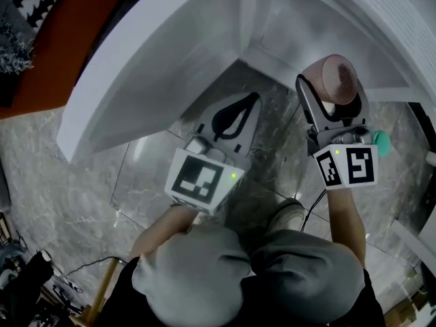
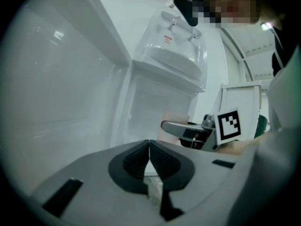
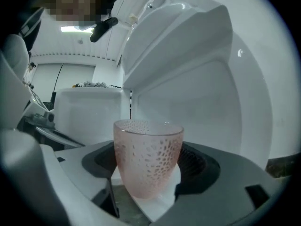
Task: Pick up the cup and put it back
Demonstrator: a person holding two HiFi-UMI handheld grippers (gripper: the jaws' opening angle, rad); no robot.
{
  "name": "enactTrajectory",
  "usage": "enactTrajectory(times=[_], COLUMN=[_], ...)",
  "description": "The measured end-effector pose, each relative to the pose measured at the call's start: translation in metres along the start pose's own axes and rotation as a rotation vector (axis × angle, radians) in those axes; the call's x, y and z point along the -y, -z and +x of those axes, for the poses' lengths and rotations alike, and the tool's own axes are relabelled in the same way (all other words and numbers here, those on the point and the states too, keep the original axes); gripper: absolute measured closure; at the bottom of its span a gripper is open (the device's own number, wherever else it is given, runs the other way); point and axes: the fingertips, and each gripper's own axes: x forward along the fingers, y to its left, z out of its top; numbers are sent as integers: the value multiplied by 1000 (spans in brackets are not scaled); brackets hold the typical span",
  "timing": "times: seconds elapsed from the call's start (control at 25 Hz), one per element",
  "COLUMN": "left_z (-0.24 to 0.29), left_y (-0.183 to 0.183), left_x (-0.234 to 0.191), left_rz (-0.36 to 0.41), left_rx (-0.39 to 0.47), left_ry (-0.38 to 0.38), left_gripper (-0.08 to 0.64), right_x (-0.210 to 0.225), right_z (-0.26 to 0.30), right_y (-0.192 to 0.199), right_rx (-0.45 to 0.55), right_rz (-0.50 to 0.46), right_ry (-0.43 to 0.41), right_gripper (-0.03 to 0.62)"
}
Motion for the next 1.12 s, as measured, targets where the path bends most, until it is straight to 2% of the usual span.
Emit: enactTrajectory(times=[0.24,0.44,0.68,0.88,1.12], left_z=[-3,1,12,13,14], left_y=[-3,3,12,15,20], left_x=[0,5,21,14,14], left_rz=[1,18,22,6,41], left_rx=[18,2,-14,-27,-42], left_ry=[0,18,73,54,55], left_gripper=[546,546,546,546,546], right_x=[23,32,55,71,80], right_z=[38,63,88,104,114], right_y=[20,37,62,74,90], right_rx=[-40,-85,-140,-171,-217], right_rz=[-27,-140,-87,-83,-79], right_ry=[78,124,193,212,205], right_gripper=[207,207,209,209,207])
